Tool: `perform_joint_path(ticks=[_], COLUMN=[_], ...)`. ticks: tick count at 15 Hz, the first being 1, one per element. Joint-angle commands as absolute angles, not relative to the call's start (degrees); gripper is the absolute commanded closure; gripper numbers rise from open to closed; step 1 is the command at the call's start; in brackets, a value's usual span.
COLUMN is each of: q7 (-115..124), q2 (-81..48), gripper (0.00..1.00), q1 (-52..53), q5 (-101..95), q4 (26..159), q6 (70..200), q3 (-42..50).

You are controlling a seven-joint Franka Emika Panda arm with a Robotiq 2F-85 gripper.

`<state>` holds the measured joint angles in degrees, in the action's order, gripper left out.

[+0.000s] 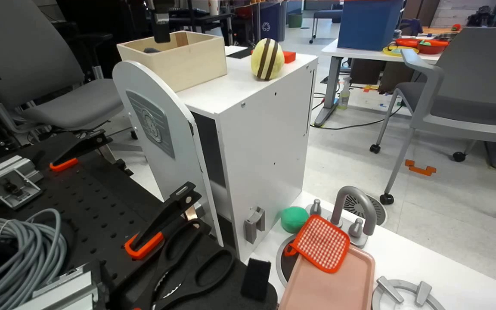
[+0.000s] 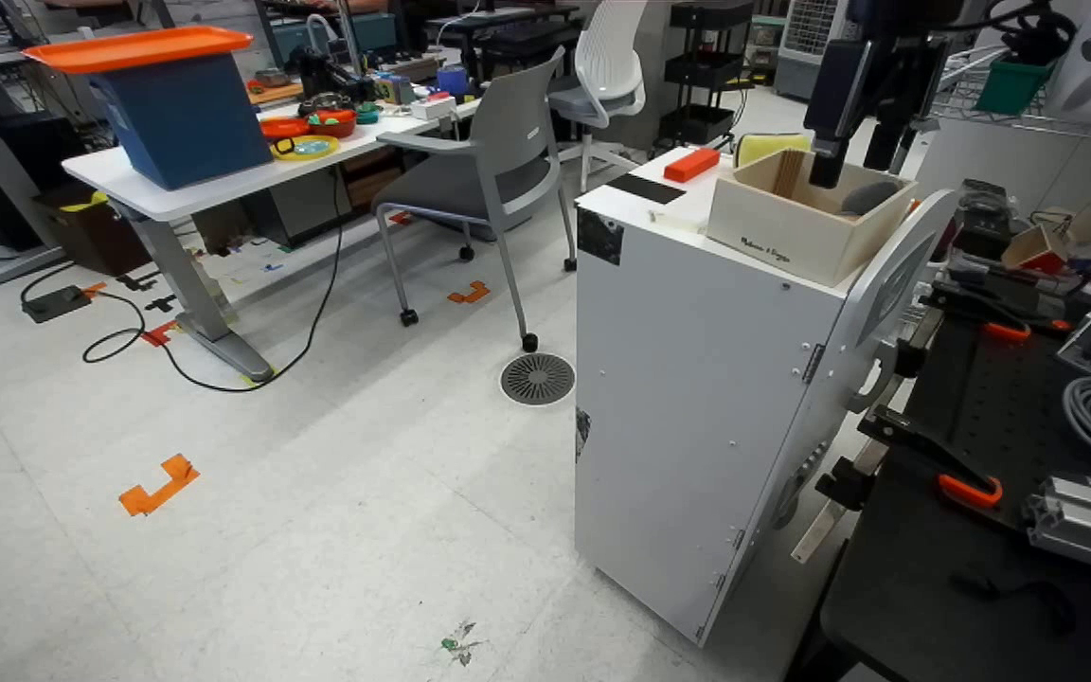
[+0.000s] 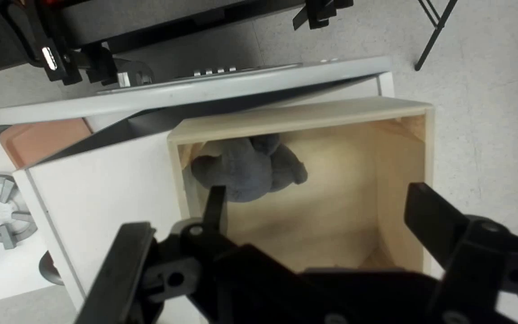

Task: Remove the grey toy from the wooden box and put it on the top of the cabinet

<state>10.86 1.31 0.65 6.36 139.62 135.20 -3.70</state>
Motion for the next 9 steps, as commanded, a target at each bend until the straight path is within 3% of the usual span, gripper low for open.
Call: perform_joint_path(ticks=[1, 9], q7=[8.8, 8.6], q2=[0.8, 0.9], gripper=[0.00, 0.00], q1=[1.1, 0.9], q5=[8.1, 8.0], q4=[140.3, 140.5], q6=[135.6, 134.9], q3=[-3.0, -2.5])
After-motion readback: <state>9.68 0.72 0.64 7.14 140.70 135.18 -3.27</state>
